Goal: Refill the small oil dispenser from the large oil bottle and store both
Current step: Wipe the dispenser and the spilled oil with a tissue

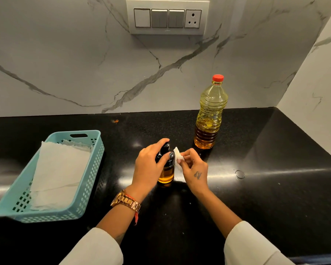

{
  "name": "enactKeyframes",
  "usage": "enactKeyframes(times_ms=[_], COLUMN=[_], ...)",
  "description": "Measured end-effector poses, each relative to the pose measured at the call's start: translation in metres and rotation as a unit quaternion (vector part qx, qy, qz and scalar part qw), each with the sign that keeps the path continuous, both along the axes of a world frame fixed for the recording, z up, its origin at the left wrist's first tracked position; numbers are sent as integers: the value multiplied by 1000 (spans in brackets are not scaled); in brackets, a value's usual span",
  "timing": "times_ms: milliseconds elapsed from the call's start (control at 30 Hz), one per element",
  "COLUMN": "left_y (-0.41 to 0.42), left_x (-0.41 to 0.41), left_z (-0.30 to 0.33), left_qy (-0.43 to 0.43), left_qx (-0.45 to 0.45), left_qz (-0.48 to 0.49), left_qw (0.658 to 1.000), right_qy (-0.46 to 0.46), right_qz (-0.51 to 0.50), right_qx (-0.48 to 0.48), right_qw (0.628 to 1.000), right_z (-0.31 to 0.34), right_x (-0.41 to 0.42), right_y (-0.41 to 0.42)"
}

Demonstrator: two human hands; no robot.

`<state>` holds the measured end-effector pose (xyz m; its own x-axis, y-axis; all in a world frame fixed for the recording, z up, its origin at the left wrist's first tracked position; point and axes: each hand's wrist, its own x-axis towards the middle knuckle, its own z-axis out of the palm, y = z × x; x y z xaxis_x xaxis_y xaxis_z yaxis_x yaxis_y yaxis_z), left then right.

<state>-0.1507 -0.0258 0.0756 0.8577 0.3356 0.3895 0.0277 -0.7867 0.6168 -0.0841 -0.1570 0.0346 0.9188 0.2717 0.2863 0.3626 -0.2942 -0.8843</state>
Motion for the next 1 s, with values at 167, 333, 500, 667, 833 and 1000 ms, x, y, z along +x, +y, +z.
enactKeyframes(times_ms=[167, 333, 500, 667, 833, 1000], left_y=[1, 3, 5, 3, 4, 8], left_x=[0, -1, 0, 0, 0, 3], left_z=[0, -3, -2, -2, -1, 3], left_qy=[-6, 8, 7, 1, -17, -11], left_qx=[-34, -26, -23, -23, -27, -18], left_qz=[-12, -11, -13, -10, -14, -26], left_qw=[999, 1000, 1000, 1000, 999, 999], right_qy=[49, 45, 98, 86, 95, 147], right_qz=[11, -1, -15, 6, 15, 21], right_qx=[32, 72, 61, 94, 164, 107], right_qw=[998, 996, 993, 992, 982, 983], right_z=[14, 0, -5, 21, 3, -4], right_x=[0, -21, -12, -5, -34, -20], right_y=[3, -3, 1, 7, -6, 0])
